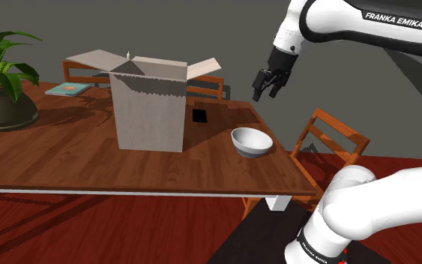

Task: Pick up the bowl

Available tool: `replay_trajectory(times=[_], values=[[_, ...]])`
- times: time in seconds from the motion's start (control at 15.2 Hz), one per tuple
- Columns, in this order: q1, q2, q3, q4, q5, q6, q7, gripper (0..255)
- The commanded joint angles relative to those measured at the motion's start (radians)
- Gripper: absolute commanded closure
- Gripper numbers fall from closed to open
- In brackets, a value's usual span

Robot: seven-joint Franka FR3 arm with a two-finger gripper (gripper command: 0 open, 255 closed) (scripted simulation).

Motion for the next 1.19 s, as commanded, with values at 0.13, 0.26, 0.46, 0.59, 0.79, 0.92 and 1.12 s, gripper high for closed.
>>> replay_trajectory(times=[0.13,0.26,0.46,0.59,0.79,0.92,1.12], values=[[-0.001,0.034,0.004,-0.037,-0.016,0.047,-0.001,0],[-0.002,0.071,0.007,-0.070,-0.033,0.095,-0.001,0],[-0.005,0.135,0.012,-0.112,-0.059,0.168,0.001,0],[-0.008,0.183,0.014,-0.136,-0.078,0.217,0.004,0],[-0.014,0.262,0.018,-0.165,-0.109,0.290,0.012,0],[-0.020,0.319,0.021,-0.179,-0.132,0.338,0.019,0],[-0.023,0.347,0.020,-0.203,-0.143,0.383,0.028,0]])
